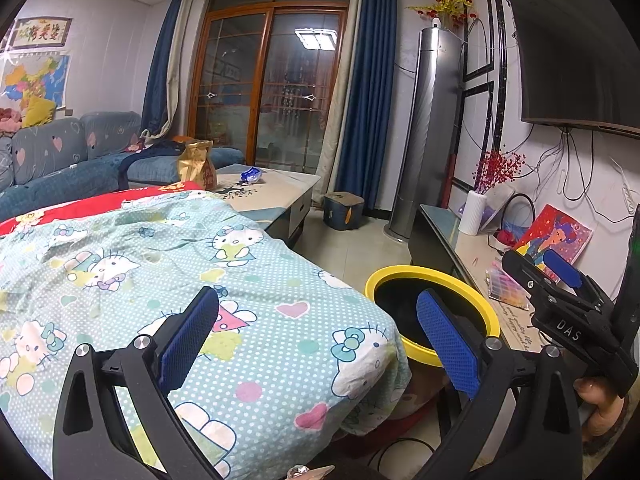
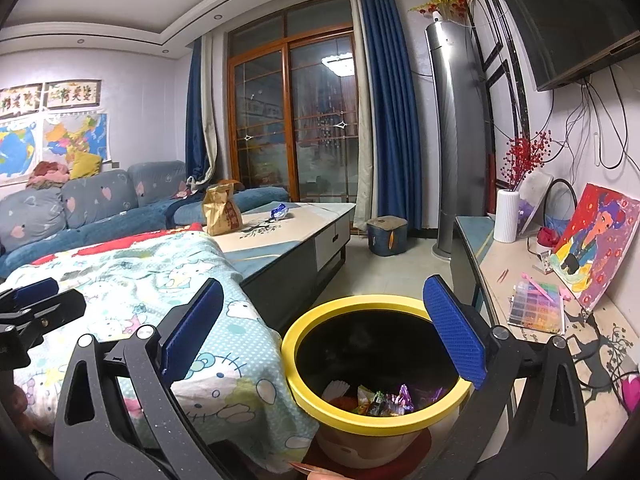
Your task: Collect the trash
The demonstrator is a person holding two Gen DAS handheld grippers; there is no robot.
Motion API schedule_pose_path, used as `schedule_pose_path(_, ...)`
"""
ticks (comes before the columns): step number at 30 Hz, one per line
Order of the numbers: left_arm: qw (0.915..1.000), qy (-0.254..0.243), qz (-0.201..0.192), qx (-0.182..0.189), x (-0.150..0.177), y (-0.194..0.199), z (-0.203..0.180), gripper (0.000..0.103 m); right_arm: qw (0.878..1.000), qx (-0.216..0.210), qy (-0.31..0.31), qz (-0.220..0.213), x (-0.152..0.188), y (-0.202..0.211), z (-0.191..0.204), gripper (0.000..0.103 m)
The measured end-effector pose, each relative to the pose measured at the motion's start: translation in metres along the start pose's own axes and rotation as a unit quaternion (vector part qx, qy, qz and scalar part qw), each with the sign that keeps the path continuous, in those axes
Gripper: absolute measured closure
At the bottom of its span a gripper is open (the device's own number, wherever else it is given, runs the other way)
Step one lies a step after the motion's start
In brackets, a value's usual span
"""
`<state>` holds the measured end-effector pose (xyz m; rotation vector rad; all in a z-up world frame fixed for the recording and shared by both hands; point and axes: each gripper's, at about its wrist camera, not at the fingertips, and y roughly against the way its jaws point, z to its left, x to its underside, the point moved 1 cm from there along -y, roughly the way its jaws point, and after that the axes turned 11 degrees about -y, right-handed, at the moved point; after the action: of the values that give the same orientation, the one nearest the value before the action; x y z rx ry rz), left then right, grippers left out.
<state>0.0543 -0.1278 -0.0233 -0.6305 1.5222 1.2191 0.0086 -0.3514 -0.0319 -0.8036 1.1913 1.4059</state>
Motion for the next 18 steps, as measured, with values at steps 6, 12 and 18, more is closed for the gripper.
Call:
schedule_pose_path(6, 1.0000, 0.000, 0.000, 0.000, -0.0002, 0.0002, 0.0000, 0.006, 1.000, -0.001, 0.000, 0.000, 0.0001, 0.0000, -0.0002, 0.011)
schedule_pose_path(12, 1.0000, 0.001, 0.000, -0.002, -0.0015, 0.0014, -0.0012, 0.006, 1.000, -0.001, 0.000, 0.000, 0.0000, -0.0002, -0.0005, 0.011)
schedule_pose_path(18, 1.0000, 0.001, 0.000, -0.003, -0.0012, 0.0019, -0.0010, 0.007, 1.000, -0.001, 0.000, 0.000, 0.0002, -0.0005, -0.0007, 0.011)
